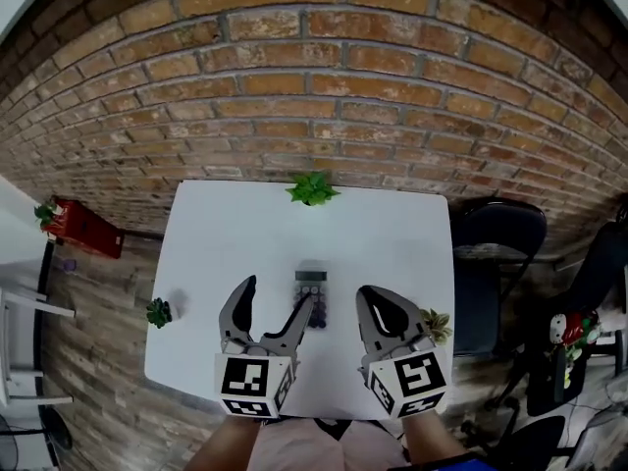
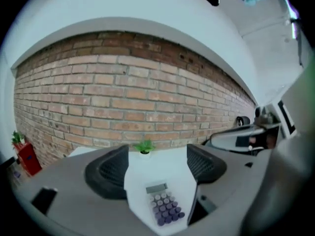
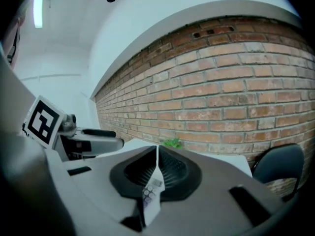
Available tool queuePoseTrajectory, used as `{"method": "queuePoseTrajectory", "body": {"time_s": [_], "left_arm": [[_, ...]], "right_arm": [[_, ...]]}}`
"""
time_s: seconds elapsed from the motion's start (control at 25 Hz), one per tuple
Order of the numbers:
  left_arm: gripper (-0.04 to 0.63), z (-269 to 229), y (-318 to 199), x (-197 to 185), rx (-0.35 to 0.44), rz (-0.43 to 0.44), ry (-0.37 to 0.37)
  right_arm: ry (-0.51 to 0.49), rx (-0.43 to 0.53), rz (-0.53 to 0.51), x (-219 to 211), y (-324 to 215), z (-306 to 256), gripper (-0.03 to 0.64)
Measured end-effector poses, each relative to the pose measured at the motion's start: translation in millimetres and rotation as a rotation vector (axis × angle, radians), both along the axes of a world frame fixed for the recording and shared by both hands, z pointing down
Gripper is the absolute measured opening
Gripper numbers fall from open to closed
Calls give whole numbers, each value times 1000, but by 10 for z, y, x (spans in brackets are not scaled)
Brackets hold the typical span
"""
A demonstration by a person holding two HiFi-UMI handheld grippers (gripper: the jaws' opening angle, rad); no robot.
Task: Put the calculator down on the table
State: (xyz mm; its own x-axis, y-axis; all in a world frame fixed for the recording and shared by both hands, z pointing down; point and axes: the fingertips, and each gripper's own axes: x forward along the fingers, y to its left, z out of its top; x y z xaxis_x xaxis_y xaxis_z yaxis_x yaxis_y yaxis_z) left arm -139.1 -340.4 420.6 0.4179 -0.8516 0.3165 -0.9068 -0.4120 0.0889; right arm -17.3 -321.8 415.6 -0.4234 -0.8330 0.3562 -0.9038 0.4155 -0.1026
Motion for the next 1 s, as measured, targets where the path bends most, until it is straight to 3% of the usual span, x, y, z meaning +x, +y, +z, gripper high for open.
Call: {"method": "queuePoseTrajectory", "body": {"time_s": [0.04, 0.12, 0.2, 0.36, 0.52, 1.0], "left_arm": [[348, -182, 36, -61, 40, -25, 14], [120, -525, 99, -183, 113, -83, 32], [47, -846, 139, -245, 182, -115, 55], [40, -1352, 203, -296, 291, -139, 81], [40, -1587, 270, -322, 347, -154, 81], [40, -1498, 359, -207, 324, -119, 77]], "right_arm": [[0, 23, -8, -26, 6, -102, 13], [2, 71, -20, -67, 14, -308, 12], [6, 126, -33, -99, -2, -521, 11], [-4, 211, -51, -160, -19, -863, 2], [-4, 263, -73, -219, 27, -1066, 0], [20, 296, -74, -222, 102, -1170, -2]]}}
